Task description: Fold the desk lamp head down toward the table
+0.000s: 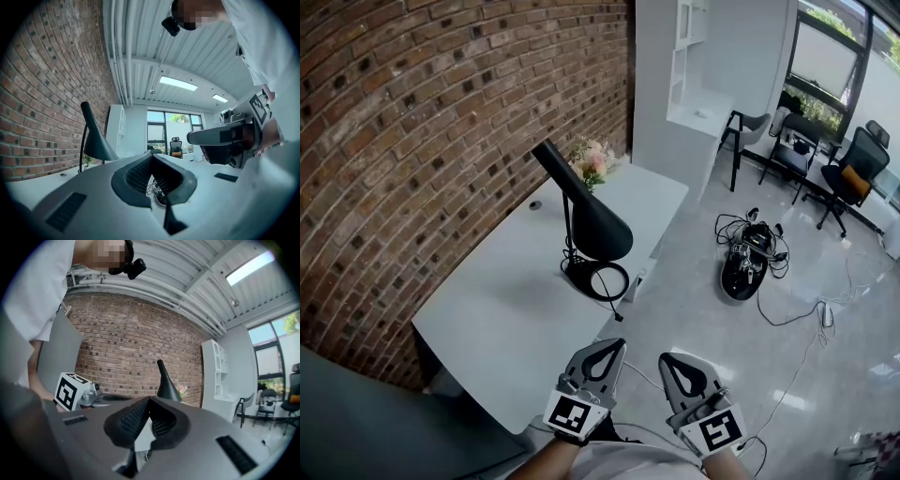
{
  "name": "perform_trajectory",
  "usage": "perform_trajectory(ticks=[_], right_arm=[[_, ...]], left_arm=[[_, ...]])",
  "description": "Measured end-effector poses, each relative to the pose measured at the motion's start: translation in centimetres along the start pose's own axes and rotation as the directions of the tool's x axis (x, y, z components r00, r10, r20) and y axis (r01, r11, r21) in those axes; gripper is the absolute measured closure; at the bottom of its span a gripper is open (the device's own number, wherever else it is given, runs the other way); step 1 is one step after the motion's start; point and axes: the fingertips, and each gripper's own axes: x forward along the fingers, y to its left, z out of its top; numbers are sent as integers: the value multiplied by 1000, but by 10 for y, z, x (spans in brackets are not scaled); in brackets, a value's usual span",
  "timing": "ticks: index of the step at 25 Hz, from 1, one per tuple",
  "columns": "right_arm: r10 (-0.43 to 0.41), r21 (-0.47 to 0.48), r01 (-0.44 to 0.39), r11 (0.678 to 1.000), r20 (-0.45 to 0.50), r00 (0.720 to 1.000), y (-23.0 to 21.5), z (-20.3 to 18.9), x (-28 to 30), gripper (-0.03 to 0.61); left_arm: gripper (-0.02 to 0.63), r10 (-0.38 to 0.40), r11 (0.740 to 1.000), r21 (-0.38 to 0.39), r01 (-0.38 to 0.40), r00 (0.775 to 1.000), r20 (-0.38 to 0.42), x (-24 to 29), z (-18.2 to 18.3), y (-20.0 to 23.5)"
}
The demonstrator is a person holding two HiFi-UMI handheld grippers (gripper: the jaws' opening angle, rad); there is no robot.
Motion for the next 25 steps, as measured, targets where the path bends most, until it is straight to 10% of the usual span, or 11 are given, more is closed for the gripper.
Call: perform_trajectory(ticks=[25], right_arm=[[45,12,-45,999,27,999,-3,7,16,563]], left_arm=[[606,19,1000,-1,-19,1000,-3,10,1,12]])
